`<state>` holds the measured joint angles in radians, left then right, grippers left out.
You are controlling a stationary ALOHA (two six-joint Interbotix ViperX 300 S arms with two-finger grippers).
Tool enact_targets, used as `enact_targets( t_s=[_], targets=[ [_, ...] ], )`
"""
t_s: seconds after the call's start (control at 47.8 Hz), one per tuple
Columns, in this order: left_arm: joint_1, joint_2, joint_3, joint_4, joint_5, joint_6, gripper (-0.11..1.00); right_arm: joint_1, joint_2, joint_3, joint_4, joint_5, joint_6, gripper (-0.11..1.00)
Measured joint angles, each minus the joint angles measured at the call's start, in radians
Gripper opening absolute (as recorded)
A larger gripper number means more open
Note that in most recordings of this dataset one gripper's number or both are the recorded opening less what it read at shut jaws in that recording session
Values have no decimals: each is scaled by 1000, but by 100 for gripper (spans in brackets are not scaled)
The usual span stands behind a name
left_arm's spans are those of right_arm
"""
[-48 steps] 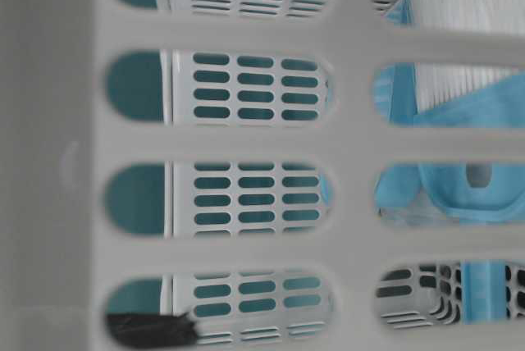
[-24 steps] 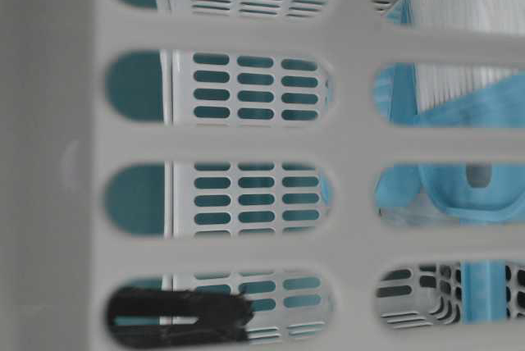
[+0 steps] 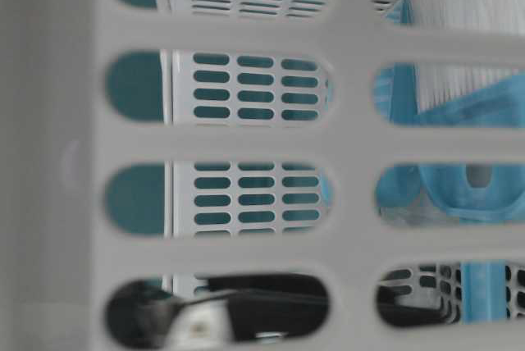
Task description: Pick up the hand brush from the shopping basket with the left arm.
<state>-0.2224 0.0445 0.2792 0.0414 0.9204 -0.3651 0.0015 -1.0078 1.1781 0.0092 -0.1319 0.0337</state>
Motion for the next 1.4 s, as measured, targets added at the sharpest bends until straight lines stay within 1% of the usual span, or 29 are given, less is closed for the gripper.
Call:
enact_targets(
  t_s=[0.188,0.524,0.796,0.859,0.921,0.984,1.005,1.047,1.089,1.257,1.403],
  targets=[
    [-2,32,23,0,-64,-9,89,0,0,0,2,21,0,79],
    [-3,120,64,0,-183,28,89,0,0,-2,2,37,0,79],
    [-3,143,66,0,-189,31,87,0,0,0,2,37,0,79],
    [-3,143,66,0,-189,31,81,0,0,0,2,35,0,79],
    [-3,141,64,0,-190,31,70,0,0,0,2,37,0,79],
    [-5,138,66,0,-192,31,54,0,0,0,2,37,0,79],
    [-5,138,64,0,-193,32,46,0,0,0,2,38,0,79],
    [-5,135,66,-2,-195,35,33,0,0,0,2,38,0,79],
    [-5,129,66,0,-195,41,23,0,0,0,2,40,0,79],
    [-6,120,64,0,-195,72,24,0,0,0,2,40,0,79],
    [-9,120,64,0,-192,80,24,0,0,0,2,40,11,79]
  ],
)
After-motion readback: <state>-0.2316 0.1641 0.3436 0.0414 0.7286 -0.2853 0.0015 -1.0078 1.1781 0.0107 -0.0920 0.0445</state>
